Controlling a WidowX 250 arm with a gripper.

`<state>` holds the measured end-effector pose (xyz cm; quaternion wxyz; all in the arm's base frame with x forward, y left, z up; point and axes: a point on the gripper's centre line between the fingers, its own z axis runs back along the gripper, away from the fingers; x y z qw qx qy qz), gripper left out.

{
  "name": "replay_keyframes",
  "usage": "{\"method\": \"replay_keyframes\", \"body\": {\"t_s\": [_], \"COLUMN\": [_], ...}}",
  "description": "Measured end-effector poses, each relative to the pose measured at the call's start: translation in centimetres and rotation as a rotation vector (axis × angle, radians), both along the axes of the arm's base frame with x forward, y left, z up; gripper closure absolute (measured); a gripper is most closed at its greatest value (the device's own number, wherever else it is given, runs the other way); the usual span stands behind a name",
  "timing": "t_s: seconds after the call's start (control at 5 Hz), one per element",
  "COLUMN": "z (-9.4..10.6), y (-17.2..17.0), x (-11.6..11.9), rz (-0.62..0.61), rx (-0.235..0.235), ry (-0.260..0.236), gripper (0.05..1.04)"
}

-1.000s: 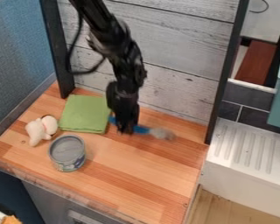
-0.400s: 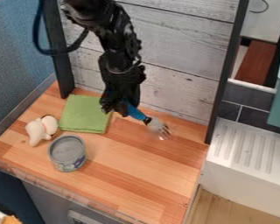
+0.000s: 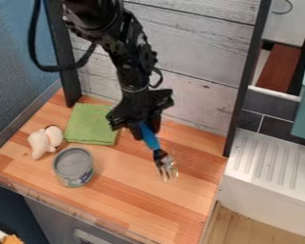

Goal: Move the blue fork to the left edge of the table

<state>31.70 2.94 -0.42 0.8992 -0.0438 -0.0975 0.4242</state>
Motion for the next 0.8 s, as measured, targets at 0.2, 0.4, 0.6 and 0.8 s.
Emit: {"method": "replay_keyframes", "body": {"t_s": [0.2,0.4,0.6,0.8], "z": [-0.3,-1.3,-2.8,-4.3], "y": [-1.6,-3.2,-4.8,-5.1], "x": [-0.4,-0.3,-0.5,-0.5], "rz": [-0.161,-0.260,-0.389,-0.443], "rx": [0.050,0.099,0.205,0.232], "ry": [0.022,0.026,0.018,0.021], "gripper": [0.694,0.694,0.694,0.694]}}
